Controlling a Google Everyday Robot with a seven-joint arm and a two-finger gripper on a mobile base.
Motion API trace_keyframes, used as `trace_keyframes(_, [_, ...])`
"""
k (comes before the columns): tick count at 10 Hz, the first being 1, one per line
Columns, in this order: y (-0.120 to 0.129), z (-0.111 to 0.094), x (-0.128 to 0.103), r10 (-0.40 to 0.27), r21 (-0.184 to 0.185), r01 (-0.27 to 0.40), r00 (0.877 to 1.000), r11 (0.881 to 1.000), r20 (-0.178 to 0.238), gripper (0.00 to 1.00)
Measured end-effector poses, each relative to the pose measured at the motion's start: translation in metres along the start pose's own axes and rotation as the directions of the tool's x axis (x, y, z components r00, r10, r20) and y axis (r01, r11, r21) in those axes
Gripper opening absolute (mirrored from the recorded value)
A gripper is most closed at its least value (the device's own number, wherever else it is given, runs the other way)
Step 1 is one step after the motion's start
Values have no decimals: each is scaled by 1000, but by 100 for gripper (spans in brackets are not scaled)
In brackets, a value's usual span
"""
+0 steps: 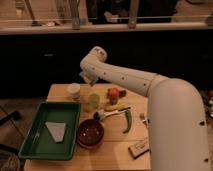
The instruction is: Place sponge in paper cup
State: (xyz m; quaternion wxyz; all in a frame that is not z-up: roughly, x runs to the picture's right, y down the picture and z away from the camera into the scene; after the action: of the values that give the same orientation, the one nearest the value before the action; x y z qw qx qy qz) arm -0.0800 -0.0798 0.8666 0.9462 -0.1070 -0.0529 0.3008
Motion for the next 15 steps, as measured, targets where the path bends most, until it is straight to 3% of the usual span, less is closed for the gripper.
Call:
trace_keyframes(4, [4,-4,-8,-126,-16,126,992,992,29,0])
trace_keyframes(6, [7,-5,-12,-204,-30,206,978,978,46,0])
trace_keyframes(8, [8,-6,-15,-310,-46,313,948,949,69,0])
trace_keyframes(11, [10,-4,-20,-480,-72,489,870,869,109,0])
trace_keyframes(13, [15,-4,-26,-584,-87,598,799,796,143,0])
trace_keyframes(14, [17,-4,-28,-616,-93,632,773,770,153,0])
trace_keyframes(15, [21,-4,-32,-656,-104,675,736,730,168,0])
